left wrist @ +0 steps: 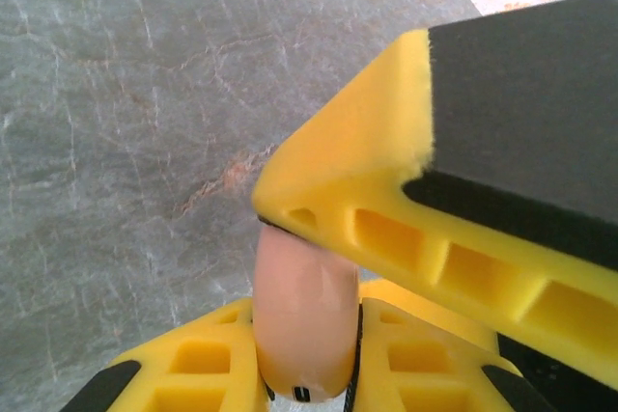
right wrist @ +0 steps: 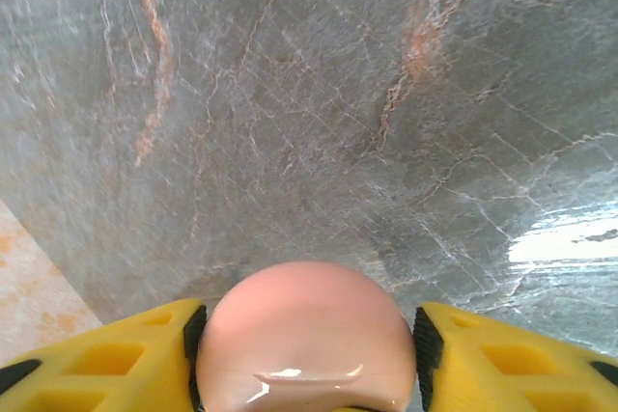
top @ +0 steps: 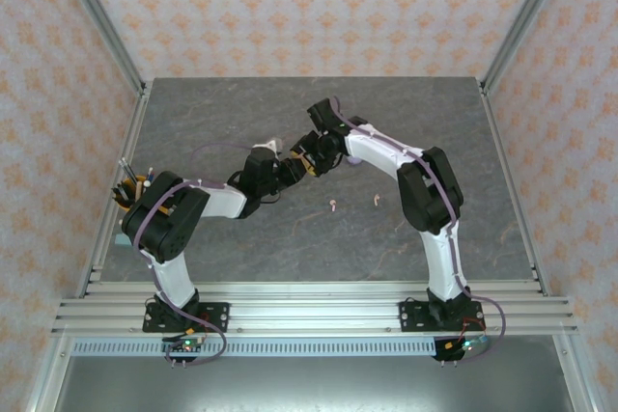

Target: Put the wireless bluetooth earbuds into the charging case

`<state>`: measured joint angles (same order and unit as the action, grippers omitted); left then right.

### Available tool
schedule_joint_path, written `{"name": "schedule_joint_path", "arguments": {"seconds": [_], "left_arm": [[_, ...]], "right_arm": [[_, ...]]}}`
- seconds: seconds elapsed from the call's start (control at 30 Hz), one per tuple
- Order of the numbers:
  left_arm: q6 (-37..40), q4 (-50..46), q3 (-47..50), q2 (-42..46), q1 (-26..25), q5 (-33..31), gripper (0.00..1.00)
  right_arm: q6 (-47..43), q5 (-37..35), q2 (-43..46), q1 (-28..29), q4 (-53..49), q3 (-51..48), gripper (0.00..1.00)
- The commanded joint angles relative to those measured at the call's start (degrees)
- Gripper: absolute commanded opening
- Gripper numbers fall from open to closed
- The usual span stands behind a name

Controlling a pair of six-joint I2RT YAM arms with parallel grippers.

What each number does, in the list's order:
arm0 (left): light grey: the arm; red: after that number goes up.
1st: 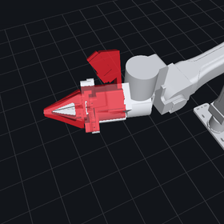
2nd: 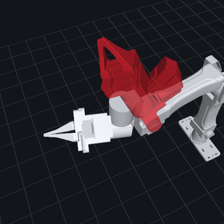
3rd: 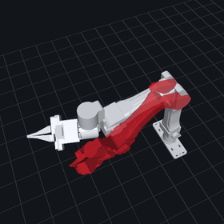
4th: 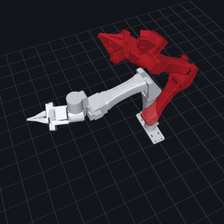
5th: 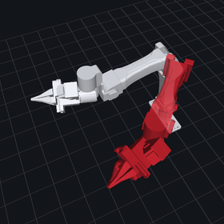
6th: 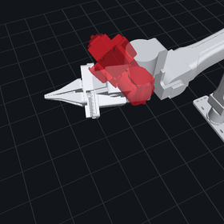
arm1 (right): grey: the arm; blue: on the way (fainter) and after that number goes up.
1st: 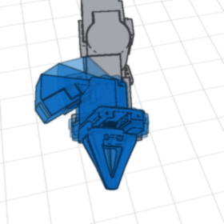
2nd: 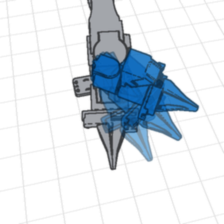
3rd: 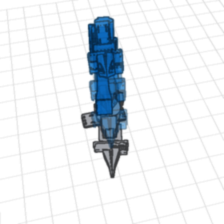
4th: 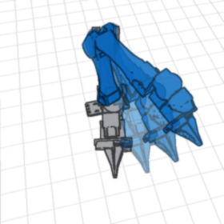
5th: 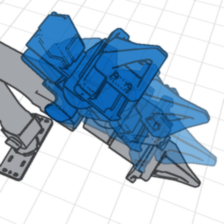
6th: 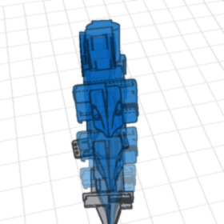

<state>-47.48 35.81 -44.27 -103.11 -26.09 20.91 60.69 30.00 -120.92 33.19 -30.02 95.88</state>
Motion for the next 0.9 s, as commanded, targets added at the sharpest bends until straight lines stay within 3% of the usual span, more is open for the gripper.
{"name": "schedule_joint_path", "arguments": {"seconds": [0.0, 0.27, 0.5, 0.67, 0.87], "left_arm": [[2.2, -1.5, -2.0, 2.2, 1.1, -1.0, 0.08], [8.1, -9.5, -5.7, 4.2, 2.0, 6.6, 0.06], [16.5, -23.0, -12.8, 7.6, 4.3, 19.0, 0.06], [23.4, -32.3, -17.8, 8.7, 5.3, 25.2, 0.05], [26.8, -38.7, -21.4, 9.7, 5.8, 27.0, 0.05]], "right_arm": [[0.2, 0.4, 4.5, -2.7, -1.2, 0.7, 0.67], [-3.8, 2.0, 11.9, -9.3, 5.3, -7.3, 0.71], [-21.6, 4.1, 20.8, -13.0, 15.8, -19.3, 0.70], [-32.1, 10.5, 24.4, -13.3, 21.7, -24.4, 0.69], [-36.6, 18.6, 26.4, -13.4, 25.7, -27.6, 0.67]]}}
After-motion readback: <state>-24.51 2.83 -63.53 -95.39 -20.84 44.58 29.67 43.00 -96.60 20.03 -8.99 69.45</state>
